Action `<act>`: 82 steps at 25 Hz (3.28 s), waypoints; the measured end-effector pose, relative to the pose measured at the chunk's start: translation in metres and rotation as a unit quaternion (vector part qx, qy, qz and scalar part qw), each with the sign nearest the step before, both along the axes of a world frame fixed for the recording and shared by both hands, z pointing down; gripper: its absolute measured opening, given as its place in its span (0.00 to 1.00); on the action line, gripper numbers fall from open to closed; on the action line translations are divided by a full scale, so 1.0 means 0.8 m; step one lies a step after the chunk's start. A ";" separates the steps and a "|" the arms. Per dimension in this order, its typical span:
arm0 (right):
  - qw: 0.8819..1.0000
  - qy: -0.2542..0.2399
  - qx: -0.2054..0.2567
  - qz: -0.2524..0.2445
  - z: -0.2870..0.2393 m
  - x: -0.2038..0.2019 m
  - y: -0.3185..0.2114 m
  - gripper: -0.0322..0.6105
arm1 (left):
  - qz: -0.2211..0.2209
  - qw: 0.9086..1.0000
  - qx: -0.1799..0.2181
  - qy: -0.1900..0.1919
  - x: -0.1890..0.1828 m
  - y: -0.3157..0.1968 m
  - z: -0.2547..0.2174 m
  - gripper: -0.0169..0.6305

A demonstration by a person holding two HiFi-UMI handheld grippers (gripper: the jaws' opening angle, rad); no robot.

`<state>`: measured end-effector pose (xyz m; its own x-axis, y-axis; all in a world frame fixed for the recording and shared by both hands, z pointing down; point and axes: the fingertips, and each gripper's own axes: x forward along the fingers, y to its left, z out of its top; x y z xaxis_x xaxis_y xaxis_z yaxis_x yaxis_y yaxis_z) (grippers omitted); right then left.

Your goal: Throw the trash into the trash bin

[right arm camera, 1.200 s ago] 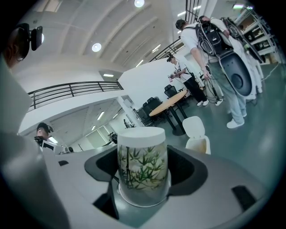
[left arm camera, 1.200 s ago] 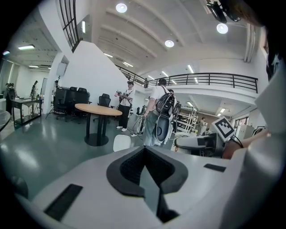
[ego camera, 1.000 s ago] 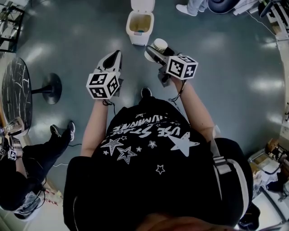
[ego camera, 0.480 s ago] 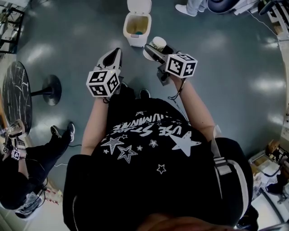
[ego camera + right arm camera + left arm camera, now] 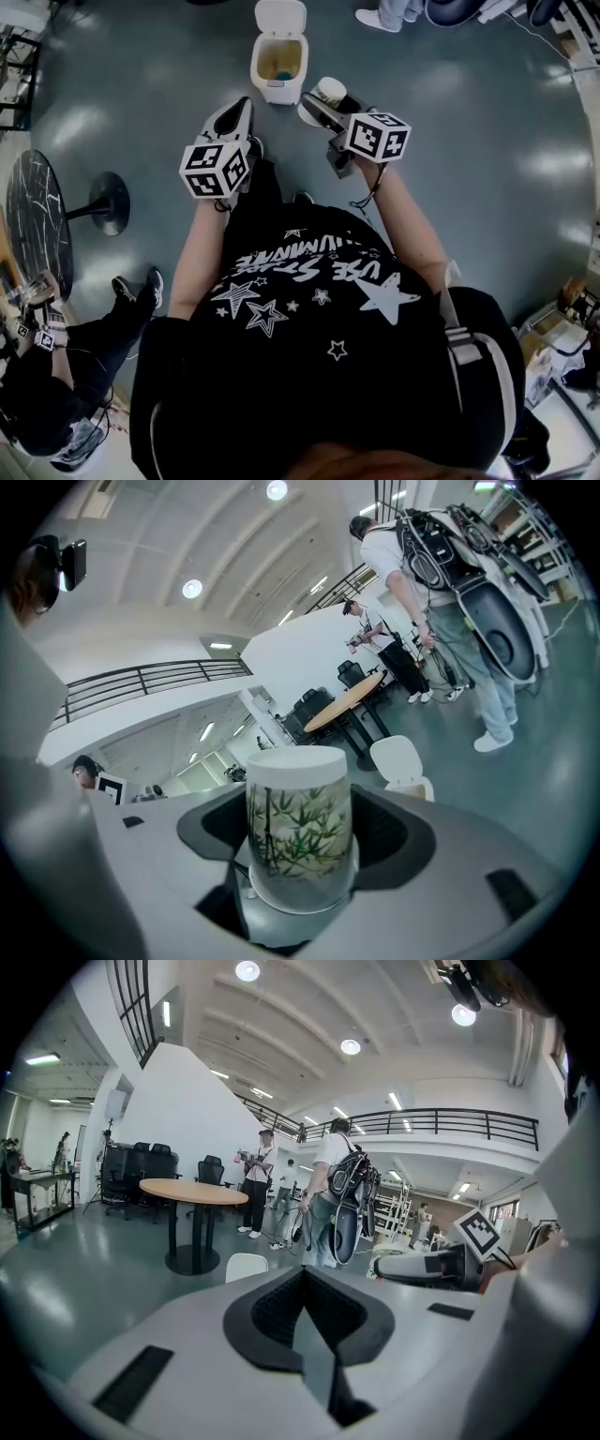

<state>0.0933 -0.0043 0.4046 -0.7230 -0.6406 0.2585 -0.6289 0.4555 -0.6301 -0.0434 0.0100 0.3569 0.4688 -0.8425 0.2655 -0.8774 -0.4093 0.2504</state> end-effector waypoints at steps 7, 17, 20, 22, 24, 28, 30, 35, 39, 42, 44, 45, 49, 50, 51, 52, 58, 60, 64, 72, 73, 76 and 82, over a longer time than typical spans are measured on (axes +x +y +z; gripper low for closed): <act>1.000 0.018 0.001 0.009 0.002 -0.014 -0.044 0.56 | 0.012 1.000 -0.006 0.010 -0.010 -0.053 0.009 0.04; 0.999 0.025 -0.030 0.021 0.029 -0.049 -0.123 0.56 | 0.035 0.999 -0.024 0.018 -0.038 -0.142 0.024 0.04; 0.998 0.029 -0.035 0.035 0.031 -0.063 -0.157 0.56 | 0.047 0.998 -0.033 0.019 -0.050 -0.179 0.029 0.04; 0.998 0.032 -0.041 0.047 0.032 -0.069 -0.178 0.56 | 0.056 0.997 -0.041 0.023 -0.057 -0.202 0.033 0.04; 0.997 0.035 -0.049 0.057 0.036 -0.075 -0.195 0.55 | 0.068 0.996 -0.049 0.025 -0.060 -0.222 0.038 0.04; 0.993 0.052 -0.061 0.082 0.039 -0.080 -0.231 0.56 | 0.091 0.993 -0.062 0.029 -0.066 -0.257 0.048 0.04; 0.991 0.058 -0.071 0.097 0.046 -0.082 -0.247 0.56 | 0.098 0.992 -0.071 0.033 -0.072 -0.275 0.058 0.04; 0.984 0.057 -0.110 0.126 0.083 -0.099 -0.274 0.56 | 0.090 0.989 -0.102 0.056 -0.105 -0.317 0.090 0.04; 0.978 0.076 -0.137 0.135 0.117 -0.115 -0.281 0.56 | 0.120 0.985 -0.120 0.046 -0.113 -0.334 0.117 0.04; 0.975 0.084 -0.146 0.145 0.138 -0.125 -0.290 0.56 | 0.132 0.982 -0.131 0.038 -0.114 -0.346 0.143 0.04; 0.975 0.077 -0.153 0.144 0.150 -0.122 -0.291 0.56 | 0.134 0.981 -0.135 0.033 -0.104 -0.350 0.152 0.04; 0.975 0.075 -0.154 0.142 0.151 -0.119 -0.290 0.56 | 0.135 0.981 -0.138 0.030 -0.096 -0.349 0.154 0.04; 0.978 0.080 -0.145 0.125 0.147 -0.090 -0.288 0.56 | 0.137 0.979 -0.148 0.019 -0.053 -0.337 0.153 0.04; 0.979 0.081 -0.145 0.121 0.149 -0.083 -0.288 0.56 | 0.135 0.979 -0.151 0.017 -0.044 -0.335 0.154 0.04; 0.979 0.081 -0.147 0.117 0.152 -0.078 -0.289 0.56 | 0.131 0.979 -0.154 0.014 -0.040 -0.334 0.157 0.04; 0.979 0.079 -0.149 0.113 0.156 -0.077 -0.291 0.56 | 0.126 0.979 -0.157 0.011 -0.038 -0.335 0.160 0.04; 0.980 0.086 -0.161 0.084 0.207 -0.068 -0.308 0.56 | 0.095 0.981 -0.170 0.001 -0.033 -0.349 0.208 0.04; 0.979 0.089 -0.167 0.079 0.229 -0.062 -0.316 0.55 | 0.088 0.981 -0.174 -0.002 -0.028 -0.356 0.227 0.04; 0.978 0.095 -0.175 0.068 0.256 -0.056 -0.330 0.56 | 0.072 0.980 -0.185 -0.007 -0.022 -0.370 0.252 0.04; 0.974 0.115 -0.192 0.039 0.301 -0.062 -0.344 0.56 | 0.074 0.973 -0.219 -0.008 0.000 -0.371 0.306 0.04; 0.973 0.114 -0.197 0.035 0.308 -0.062 -0.344 0.56 | 0.075 0.972 -0.224 -0.006 0.004 -0.369 0.314 0.04; 0.971 0.116 -0.208 0.027 0.331 -0.066 -0.345 0.56 | 0.077 0.968 -0.238 -0.007 0.015 -0.368 0.338 0.04; 0.965 0.132 -0.225 0.013 0.380 -0.075 -0.352 0.56 | 0.071 0.962 -0.264 -0.012 0.017 -0.373 0.391 0.04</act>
